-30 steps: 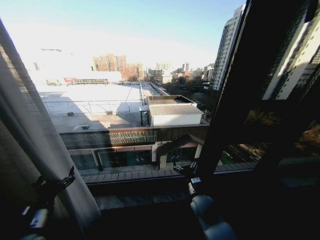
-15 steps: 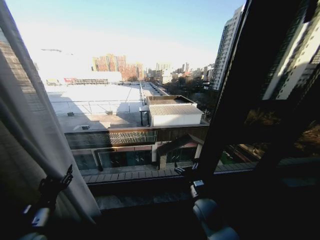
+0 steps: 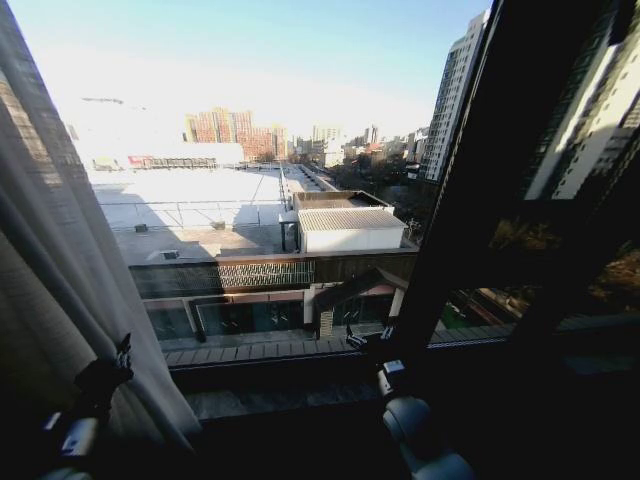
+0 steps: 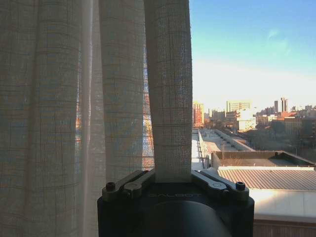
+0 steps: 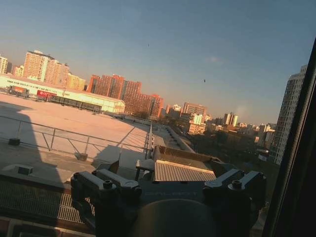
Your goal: Open the curtains by pulling them apart, changing their state from closed to fully open.
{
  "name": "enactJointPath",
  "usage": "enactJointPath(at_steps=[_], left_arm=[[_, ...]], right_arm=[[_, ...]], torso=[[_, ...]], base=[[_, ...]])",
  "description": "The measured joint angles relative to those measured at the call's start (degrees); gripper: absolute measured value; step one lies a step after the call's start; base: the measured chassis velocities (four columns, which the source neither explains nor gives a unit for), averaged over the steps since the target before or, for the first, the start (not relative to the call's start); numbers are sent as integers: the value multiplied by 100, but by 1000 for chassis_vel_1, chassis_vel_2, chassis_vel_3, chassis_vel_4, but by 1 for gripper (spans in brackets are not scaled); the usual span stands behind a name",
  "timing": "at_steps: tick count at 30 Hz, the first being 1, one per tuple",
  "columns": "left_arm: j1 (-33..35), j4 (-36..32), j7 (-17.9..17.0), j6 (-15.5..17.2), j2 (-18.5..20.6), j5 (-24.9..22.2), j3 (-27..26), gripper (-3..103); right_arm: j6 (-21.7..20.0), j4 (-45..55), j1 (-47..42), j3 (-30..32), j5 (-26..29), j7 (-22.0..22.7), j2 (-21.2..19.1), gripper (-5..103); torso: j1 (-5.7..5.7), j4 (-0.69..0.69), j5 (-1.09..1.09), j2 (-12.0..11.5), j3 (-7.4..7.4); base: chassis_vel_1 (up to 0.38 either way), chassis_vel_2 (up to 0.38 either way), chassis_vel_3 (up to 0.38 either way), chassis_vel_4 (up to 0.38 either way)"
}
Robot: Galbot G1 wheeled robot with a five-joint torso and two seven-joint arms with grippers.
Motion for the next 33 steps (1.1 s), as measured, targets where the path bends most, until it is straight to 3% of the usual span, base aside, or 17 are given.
enactJointPath(at_steps=[33], left_arm=[[-98, 114, 25, -8, -26, 19, 42, 0]], right_arm=[[-62, -101, 93, -30, 1, 37, 0, 100]], torso=[[0, 0, 0, 0, 0]], base=[[0, 0, 0, 0]])
